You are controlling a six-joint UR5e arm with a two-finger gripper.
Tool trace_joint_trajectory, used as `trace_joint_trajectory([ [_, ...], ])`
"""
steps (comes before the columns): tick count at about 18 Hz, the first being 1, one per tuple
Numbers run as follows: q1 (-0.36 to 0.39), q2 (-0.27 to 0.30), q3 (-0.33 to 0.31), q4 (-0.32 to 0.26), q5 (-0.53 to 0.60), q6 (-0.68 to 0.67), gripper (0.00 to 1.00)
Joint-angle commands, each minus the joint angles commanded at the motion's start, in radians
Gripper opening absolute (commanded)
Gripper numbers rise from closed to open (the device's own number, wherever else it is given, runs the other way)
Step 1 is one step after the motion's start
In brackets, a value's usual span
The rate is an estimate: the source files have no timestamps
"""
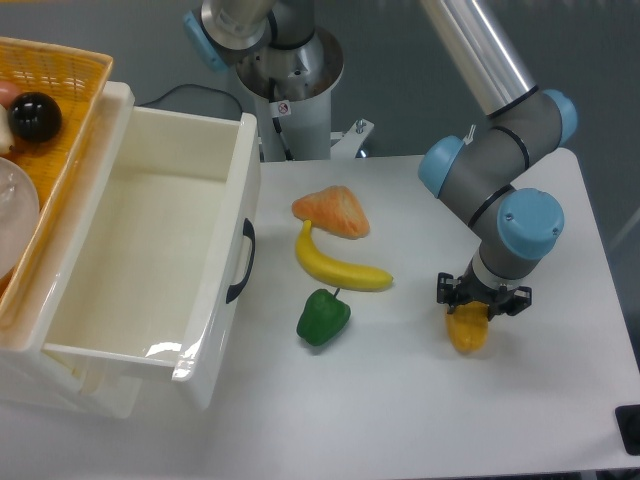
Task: Pick up the yellow pepper
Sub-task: 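Lift the gripped yellow pepper up off the table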
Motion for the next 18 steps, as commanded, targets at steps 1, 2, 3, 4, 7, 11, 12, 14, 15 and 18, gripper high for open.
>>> trace_joint_trajectory([
  [1,0.000,0.006,0.002,-0.002,0.003,0.003,0.22],
  [2,0.000,0.012,0.006,-0.002,0.003,0.008,0.22],
  [3,0.002,0.021,0.020,-0.008,0.005,0.012,0.22],
  [4,0.002,0.031,0.029,-0.011,0.005,0.020,0.22],
  [7,0.000,0.058,0.048,-0.061,0.006,0.055,0.23],
  [11,0.000,0.116,0.061,-0.184,0.009,0.222,0.23],
  [12,0.000,0.126,0.071,-0.211,0.014,0.238,0.23],
  [14,-0.003,0.141,0.112,-0.290,0.018,0.244,0.23],
  [15,-0.005,0.141,0.138,-0.326,0.018,0.244,0.23],
  [18,0.000,0.144,0.155,-0.365,0.023,0.348,0.23],
])
